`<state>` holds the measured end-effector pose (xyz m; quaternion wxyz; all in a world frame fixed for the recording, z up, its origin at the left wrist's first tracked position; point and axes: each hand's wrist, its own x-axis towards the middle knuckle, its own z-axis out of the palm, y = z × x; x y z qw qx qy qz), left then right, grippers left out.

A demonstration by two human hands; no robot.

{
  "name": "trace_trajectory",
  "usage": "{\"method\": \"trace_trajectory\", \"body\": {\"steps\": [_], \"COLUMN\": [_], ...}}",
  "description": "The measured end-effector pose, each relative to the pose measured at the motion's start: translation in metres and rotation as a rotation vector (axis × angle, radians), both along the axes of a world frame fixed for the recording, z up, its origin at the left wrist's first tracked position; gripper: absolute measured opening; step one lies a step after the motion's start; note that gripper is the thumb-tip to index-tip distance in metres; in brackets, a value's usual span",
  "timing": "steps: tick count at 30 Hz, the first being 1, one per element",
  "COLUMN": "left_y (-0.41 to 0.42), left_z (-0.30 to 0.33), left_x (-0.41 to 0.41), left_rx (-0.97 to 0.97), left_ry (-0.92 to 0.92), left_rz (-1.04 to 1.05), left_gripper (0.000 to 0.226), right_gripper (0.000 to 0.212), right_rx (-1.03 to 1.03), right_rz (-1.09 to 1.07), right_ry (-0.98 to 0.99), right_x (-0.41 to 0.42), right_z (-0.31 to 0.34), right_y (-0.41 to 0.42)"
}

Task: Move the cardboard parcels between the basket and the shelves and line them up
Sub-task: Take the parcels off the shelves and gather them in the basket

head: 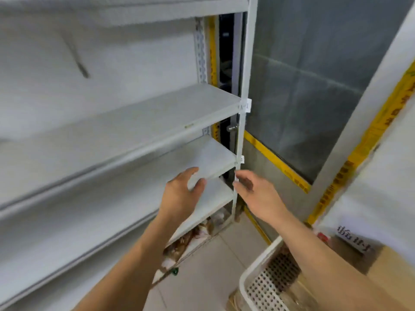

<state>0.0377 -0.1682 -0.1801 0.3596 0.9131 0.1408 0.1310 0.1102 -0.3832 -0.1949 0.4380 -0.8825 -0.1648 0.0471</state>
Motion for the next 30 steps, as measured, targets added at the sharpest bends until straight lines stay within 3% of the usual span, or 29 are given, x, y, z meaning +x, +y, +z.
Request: {"method": "trace_trajectory", "body": {"steps": [14, 30], "left_y": [0.250, 0.371], "left_z": [0.048, 0.077], "left_x": [-0.155, -0.299], "left_rx": [0.084, 0.166], "left_ry": [-0.221, -0.243], "left_rz": [0.531, 1.189], "left_gripper": [0.048, 0.050], "right_gripper": [0.039, 0.042], "right_rx": [0.137, 0.166], "right_rz": [0.597, 1.203], "right_ry": [-0.117, -0.035], "right_x": [-0.063, -0.167], "right_z": [0.063, 0.092], "right_y": [0.333, 0.581]}}
